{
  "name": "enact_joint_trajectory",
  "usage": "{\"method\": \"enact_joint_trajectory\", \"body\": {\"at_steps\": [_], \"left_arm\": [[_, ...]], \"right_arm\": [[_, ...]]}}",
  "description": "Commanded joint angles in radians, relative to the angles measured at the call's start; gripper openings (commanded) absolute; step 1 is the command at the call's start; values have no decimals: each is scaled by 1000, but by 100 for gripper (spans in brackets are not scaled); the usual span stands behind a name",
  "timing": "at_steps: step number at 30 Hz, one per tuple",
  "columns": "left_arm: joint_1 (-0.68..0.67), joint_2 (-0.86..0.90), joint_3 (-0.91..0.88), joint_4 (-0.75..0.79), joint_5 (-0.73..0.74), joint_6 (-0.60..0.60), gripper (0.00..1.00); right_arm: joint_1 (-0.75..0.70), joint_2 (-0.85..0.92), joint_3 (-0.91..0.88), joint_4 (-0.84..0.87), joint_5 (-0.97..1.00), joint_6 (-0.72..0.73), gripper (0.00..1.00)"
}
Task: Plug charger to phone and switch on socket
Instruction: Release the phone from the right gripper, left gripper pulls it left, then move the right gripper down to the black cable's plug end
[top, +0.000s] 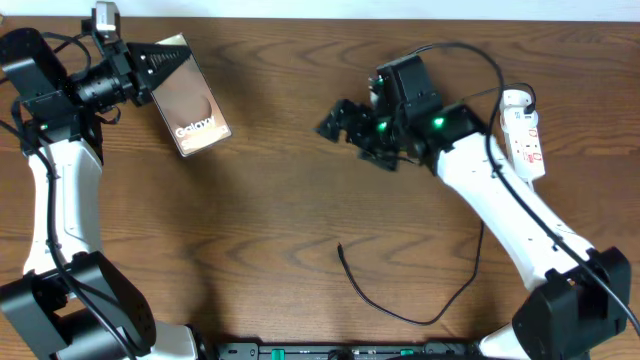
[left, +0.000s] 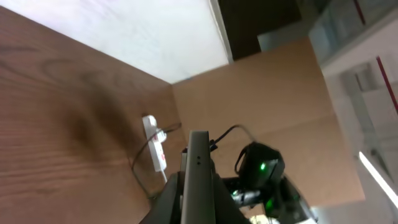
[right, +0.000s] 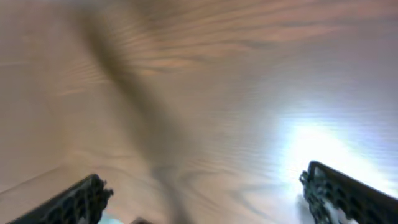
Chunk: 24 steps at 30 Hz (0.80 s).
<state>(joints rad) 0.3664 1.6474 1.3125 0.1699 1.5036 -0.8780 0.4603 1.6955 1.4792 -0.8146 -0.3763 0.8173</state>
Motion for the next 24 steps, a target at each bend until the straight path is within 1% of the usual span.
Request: {"method": "enact_joint_trajectory", "body": {"at_steps": [1, 3, 5, 8, 11, 17, 22, 24], "left_arm": [[1, -14, 13, 9, 70, 66, 7], [1, -14, 13, 9, 70, 105, 7], [1, -14, 12, 8, 70, 156, 7], [1, -14, 12, 8, 70, 187, 7], [1, -14, 12, 8, 70, 187, 7], [1, -14, 10, 8, 70, 187, 8], [2, -13, -7, 8, 69, 191, 7], [3, -13, -17, 8, 69, 198, 7]], "right_arm": [[-3, -6, 98, -159, 220, -195, 99], [5, -7, 102, -271, 238, -236, 99], [20, -6, 84, -362, 260, -243, 99], [70, -6, 27, -435, 294, -237, 99], [150, -6, -58, -414, 296, -190, 99], [304, -6, -222, -296, 296, -74, 99], [385, -6, -318, -256, 322, 22, 99], [405, -6, -354, -237, 325, 28, 99]]}}
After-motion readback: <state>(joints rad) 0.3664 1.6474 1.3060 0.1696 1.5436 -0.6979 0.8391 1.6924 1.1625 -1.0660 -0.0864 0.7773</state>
